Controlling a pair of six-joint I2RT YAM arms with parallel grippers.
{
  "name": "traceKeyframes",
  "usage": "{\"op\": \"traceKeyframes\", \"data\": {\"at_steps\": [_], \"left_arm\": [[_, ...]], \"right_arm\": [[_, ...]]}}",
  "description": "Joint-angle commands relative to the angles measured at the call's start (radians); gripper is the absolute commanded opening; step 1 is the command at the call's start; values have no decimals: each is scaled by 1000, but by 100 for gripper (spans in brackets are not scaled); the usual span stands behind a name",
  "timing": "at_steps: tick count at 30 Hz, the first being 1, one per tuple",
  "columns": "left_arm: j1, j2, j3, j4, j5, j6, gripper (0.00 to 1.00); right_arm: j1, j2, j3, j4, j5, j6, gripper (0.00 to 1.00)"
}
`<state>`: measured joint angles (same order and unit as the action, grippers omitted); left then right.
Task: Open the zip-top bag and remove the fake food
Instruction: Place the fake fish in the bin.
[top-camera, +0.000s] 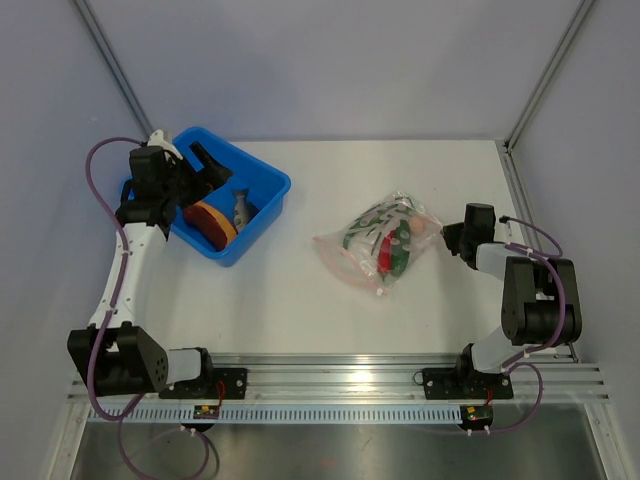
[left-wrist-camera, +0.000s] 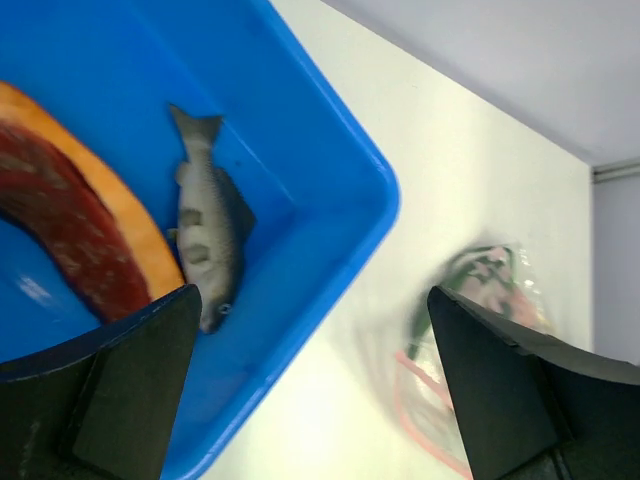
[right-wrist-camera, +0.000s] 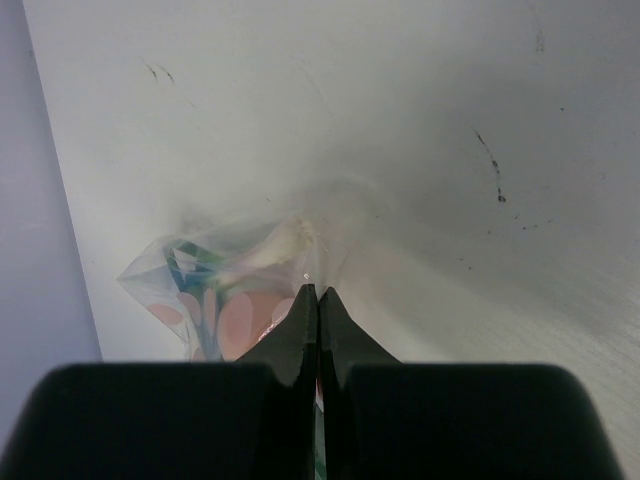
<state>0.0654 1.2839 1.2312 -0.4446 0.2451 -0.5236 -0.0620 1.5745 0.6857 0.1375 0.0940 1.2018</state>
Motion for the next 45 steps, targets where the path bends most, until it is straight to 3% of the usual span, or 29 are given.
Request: {"op": "traceKeyframes", "data": {"at_steps": [1, 6, 10, 18, 25, 29, 38, 45], "left_arm": [[-1, -37, -41, 95, 170, -99, 99], [-53, -121, -114, 132, 117, -63, 98], [-124, -225, -191, 125, 51, -50, 91], [-344, -331, -433, 336, -98, -99, 90], [-582, -319, -567, 570, -268, 25, 89], [-656, -293, -631, 675, -351, 154, 89], [-791, -207, -664, 748, -366, 252, 82], [-908, -34, -550, 678, -438, 286, 76]], "right_arm": [[-6, -14, -3, 25, -14, 4, 0], [-5, -10, 0, 28, -23, 4, 0], [-4, -10, 3, 27, -23, 7, 0], [-6, -18, 2, 25, -27, 5, 0], [-4, -24, 3, 30, -40, 1, 0], [-6, -19, 6, 40, -62, 4, 0], [-4, -11, 6, 53, -77, -1, 0], [-4, -1, 11, 53, -83, -2, 0]]}}
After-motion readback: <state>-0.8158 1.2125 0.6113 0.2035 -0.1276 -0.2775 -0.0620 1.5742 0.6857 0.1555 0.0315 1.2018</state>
